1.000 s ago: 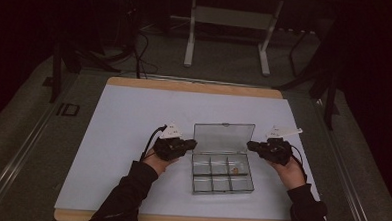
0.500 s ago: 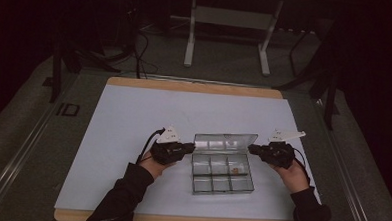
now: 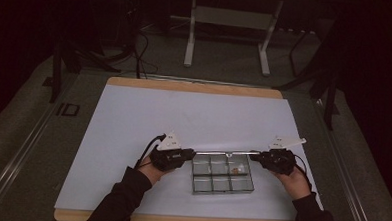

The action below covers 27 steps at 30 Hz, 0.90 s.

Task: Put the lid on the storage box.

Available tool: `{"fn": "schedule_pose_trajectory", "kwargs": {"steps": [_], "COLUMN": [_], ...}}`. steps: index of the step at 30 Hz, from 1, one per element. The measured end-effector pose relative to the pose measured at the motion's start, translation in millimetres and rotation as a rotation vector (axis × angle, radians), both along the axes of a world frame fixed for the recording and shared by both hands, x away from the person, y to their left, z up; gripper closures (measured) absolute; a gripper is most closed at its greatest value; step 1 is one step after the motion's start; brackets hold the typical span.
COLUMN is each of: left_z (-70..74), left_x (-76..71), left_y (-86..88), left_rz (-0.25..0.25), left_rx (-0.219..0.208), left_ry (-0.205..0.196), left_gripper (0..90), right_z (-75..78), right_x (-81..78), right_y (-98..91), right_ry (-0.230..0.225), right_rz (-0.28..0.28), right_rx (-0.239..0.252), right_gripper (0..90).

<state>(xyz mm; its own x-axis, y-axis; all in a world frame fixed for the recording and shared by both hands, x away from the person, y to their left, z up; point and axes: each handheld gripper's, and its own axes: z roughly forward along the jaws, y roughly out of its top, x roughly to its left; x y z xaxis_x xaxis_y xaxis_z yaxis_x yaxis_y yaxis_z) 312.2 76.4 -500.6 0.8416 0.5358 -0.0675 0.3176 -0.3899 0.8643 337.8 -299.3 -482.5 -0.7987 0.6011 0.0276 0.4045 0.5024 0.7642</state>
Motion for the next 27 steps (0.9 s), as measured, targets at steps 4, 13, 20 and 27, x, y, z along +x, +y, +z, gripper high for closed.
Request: {"fn": "schedule_pose_trajectory", "kwargs": {"steps": [4,13,20,27], "left_z": [-3.3,-13.5,-24.6,-30.1], "left_x": [-4.7,-7.9,-8.1,-5.4], "left_y": [0.3,0.6,4.1,8.9], "left_rz": [-0.010,-0.003,0.017,0.063], "left_rx": [0.014,0.028,0.031,0.014], "left_ry": [0.011,0.044,0.069,0.099], "left_gripper": [79.6,70.9,67.5,57.6], "right_z": [-3.3,-12.8,-17.1,-19.5], "right_x": [-3.4,-4.9,-5.9,-5.8], "right_y": [-1.1,-2.5,-8.3,-8.6], "right_ry": [0.008,0.038,0.052,0.053], "right_rz": [0.005,-0.006,-0.025,-0.032], "right_rx": [-0.003,-0.027,-0.020,-0.012], "right_gripper": [82.9,77.4,76.5,70.9]}}
